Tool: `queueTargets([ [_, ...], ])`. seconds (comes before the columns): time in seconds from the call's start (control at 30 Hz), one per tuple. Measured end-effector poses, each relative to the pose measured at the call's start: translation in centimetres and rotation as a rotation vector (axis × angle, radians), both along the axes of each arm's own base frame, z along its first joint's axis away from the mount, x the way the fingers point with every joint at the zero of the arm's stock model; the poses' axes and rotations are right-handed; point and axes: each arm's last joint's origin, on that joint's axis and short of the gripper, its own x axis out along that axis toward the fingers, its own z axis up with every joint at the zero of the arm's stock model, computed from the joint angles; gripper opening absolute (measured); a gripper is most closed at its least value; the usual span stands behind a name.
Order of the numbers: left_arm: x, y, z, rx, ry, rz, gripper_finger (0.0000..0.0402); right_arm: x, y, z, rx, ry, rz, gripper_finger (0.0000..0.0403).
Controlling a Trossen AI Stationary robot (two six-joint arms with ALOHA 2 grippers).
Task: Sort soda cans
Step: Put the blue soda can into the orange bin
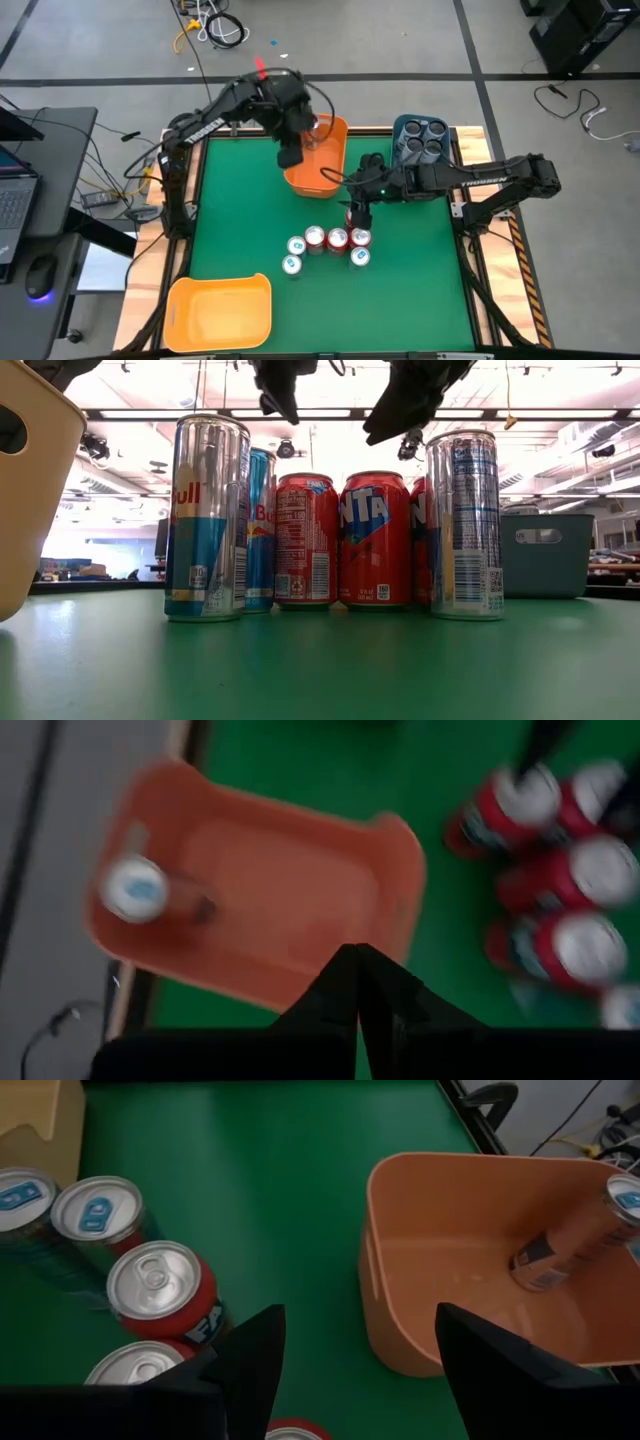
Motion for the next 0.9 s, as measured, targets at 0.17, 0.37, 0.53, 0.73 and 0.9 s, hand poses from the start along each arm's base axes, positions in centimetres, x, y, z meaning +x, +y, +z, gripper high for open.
queueTargets([
  [0.17, 0.2, -3.2, -1.0, -0.043, 0.082, -0.045, 0.0004, 0.0, 0.5, 0.0, -0.004, 0.002, 0.019, 0.0246],
  [0.37, -2.0, -6.5, -2.5, -0.038, 0.047, -0.013, 0.0003, 0.0, 1.1, 0.0, -0.005, 0.006, 0.04, 0.024],
  [0.53, -5.6, -10.1, -4.8, -0.042, -0.049, -0.065, 0.0002, -0.1, 1.5, 0.0, -0.001, 0.004, 0.052, 0.0242],
  [0.73, -9.2, -14.0, -8.9, -0.082, -0.196, -0.141, 0.0001, 0.4, 2.7, 0.4, 0.033, -0.063, 0.094, 0.0233],
  [0.9, -10.8, -16.0, -12.6, -0.134, -0.265, -0.178, 0.0001, 2.6, 5.1, -0.6, 0.03, -0.148, 0.177, 0.0183],
])
